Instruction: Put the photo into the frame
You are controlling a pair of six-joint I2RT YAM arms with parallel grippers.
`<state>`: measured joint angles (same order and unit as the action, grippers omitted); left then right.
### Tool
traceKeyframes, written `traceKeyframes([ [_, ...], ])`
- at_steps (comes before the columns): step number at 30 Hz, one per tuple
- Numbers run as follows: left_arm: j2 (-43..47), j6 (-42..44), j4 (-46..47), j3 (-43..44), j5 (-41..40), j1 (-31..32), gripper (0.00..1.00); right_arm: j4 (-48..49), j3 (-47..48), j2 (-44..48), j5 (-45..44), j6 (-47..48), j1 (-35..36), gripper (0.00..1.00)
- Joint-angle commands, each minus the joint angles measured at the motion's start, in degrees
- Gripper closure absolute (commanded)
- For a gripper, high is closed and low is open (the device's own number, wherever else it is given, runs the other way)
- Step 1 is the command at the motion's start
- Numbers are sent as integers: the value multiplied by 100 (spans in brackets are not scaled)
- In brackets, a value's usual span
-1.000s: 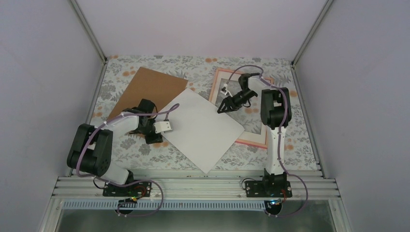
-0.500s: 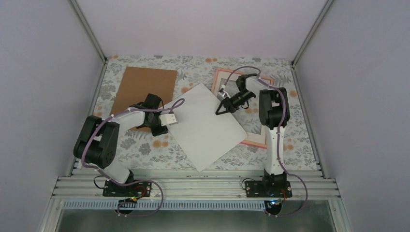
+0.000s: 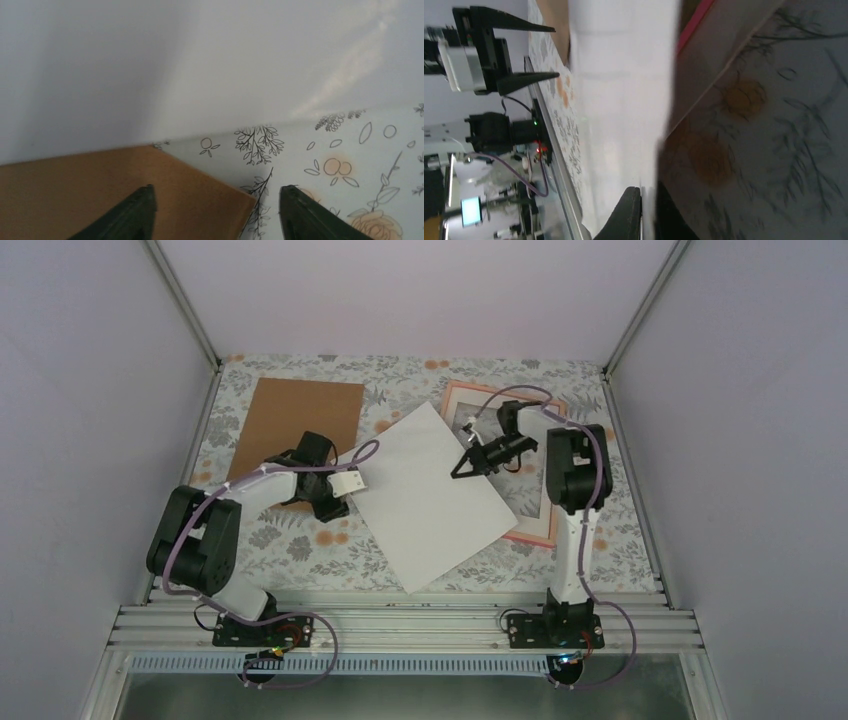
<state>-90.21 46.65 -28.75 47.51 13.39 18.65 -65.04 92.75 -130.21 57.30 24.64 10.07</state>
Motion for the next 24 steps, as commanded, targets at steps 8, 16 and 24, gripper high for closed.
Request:
traceKeyframes([
  [8,584,-624,25,496,104,-97,11,2925,-1604,1660,41,-2070,-790,96],
  [16,551,-921,114,744,94,-177,0,3925,-2305,2193,-280,-2935,-1319,96],
  [24,458,-991,101,832,76,-239,0,5173,-3236,2836,-520,-3853,-1754,96],
])
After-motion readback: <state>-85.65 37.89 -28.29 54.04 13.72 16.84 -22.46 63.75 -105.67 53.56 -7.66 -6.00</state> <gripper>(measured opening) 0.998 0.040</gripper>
